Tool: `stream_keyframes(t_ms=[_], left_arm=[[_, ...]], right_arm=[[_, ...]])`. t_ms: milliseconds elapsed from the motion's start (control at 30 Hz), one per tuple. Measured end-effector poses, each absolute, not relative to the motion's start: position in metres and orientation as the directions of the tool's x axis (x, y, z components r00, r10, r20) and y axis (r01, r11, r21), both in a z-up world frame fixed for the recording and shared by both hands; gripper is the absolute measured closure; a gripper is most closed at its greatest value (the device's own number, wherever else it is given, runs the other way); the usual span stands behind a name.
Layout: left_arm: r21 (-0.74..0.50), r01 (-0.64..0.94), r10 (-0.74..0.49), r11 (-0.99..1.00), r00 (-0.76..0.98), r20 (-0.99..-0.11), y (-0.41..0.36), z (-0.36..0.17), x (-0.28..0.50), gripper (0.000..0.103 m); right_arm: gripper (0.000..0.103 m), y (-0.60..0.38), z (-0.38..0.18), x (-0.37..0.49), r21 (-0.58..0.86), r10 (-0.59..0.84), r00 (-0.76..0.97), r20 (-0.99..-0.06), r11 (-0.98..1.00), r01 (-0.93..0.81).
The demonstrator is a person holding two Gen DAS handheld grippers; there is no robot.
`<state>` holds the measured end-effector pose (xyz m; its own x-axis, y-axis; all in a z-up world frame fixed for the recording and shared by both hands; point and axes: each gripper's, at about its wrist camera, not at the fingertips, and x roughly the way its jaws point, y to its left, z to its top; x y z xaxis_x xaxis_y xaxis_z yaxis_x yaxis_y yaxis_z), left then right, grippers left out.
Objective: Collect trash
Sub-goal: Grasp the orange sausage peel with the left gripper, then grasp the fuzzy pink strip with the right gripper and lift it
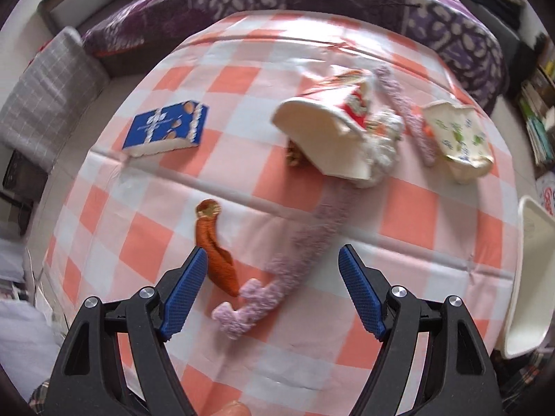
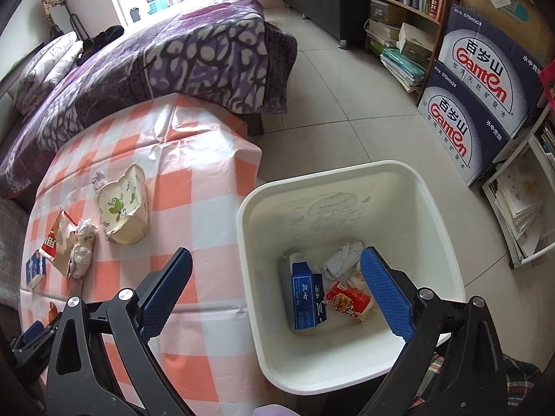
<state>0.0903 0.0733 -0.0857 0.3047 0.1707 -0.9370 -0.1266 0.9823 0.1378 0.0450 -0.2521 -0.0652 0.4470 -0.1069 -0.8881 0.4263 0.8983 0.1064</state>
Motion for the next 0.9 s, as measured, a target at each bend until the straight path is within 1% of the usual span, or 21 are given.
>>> stream_keyframes(t_ms=[67, 133, 200, 267, 300, 367, 433, 500, 633, 733, 900], left_arm=[[0.089, -0.222, 0.149, 0.971, 0.270, -0.951, 0.099, -0.092, 0.095, 0.028], [0.032, -0.291, 0.103, 0.956, 0.232, -0.967, 0.119, -0.101, 0.097, 0.042], [-0.018, -0.341, 0.055, 0.940, 0.203, -0.978, 0.136, -0.111, 0.096, 0.047], [-0.052, -0.364, 0.025, 0.930, 0.201, -0.979, 0.147, -0.117, 0.093, 0.050], [-0.048, -0.358, 0.031, 0.932, 0.212, -0.977, 0.147, -0.115, 0.093, 0.050], [-0.023, -0.329, 0.051, 0.944, 0.214, -0.976, 0.144, -0.115, 0.094, 0.056], [0.043, -0.286, 0.107, 0.957, 0.211, -0.972, 0.140, -0.115, 0.094, 0.080], [0.057, -0.264, 0.117, 0.963, 0.217, -0.969, 0.139, -0.113, 0.094, 0.081], [-0.006, -0.289, 0.065, 0.957, 0.235, -0.970, 0.153, -0.104, 0.091, 0.083], [-0.030, -0.302, 0.058, 0.953, 0.276, -0.959, 0.165, -0.087, 0.091, 0.084], [-0.076, -0.317, 0.041, 0.945, 0.347, -0.937, 0.179, -0.061, 0.085, 0.084]], right_arm=[[0.009, -0.242, -0.069, 0.049, 0.110, -0.085, 0.439, -0.895, 0.910, 0.401], [0.009, -0.231, -0.073, 0.053, 0.122, -0.055, 0.424, -0.904, 0.917, 0.379], [0.009, -0.220, -0.080, 0.056, 0.138, -0.023, 0.408, -0.913, 0.922, 0.361], [0.010, -0.207, -0.087, 0.062, 0.167, 0.028, 0.384, -0.923, 0.927, 0.335], [0.010, -0.202, -0.089, 0.065, 0.188, 0.058, 0.372, -0.927, 0.928, 0.323], [0.010, -0.186, -0.096, 0.072, 0.228, 0.118, 0.342, -0.932, 0.926, 0.302], [0.010, -0.168, -0.101, 0.078, 0.241, 0.149, 0.315, -0.937, 0.930, 0.278], [0.010, -0.148, -0.104, 0.082, 0.234, 0.156, 0.292, -0.944, 0.938, 0.255], [0.010, -0.111, -0.112, 0.090, 0.242, 0.182, 0.252, -0.950, 0.942, 0.232], [0.011, -0.082, -0.119, 0.097, 0.272, 0.221, 0.228, -0.948, 0.935, 0.228], [0.012, -0.041, -0.121, 0.104, 0.285, 0.236, 0.225, -0.945, 0.934, 0.215]])
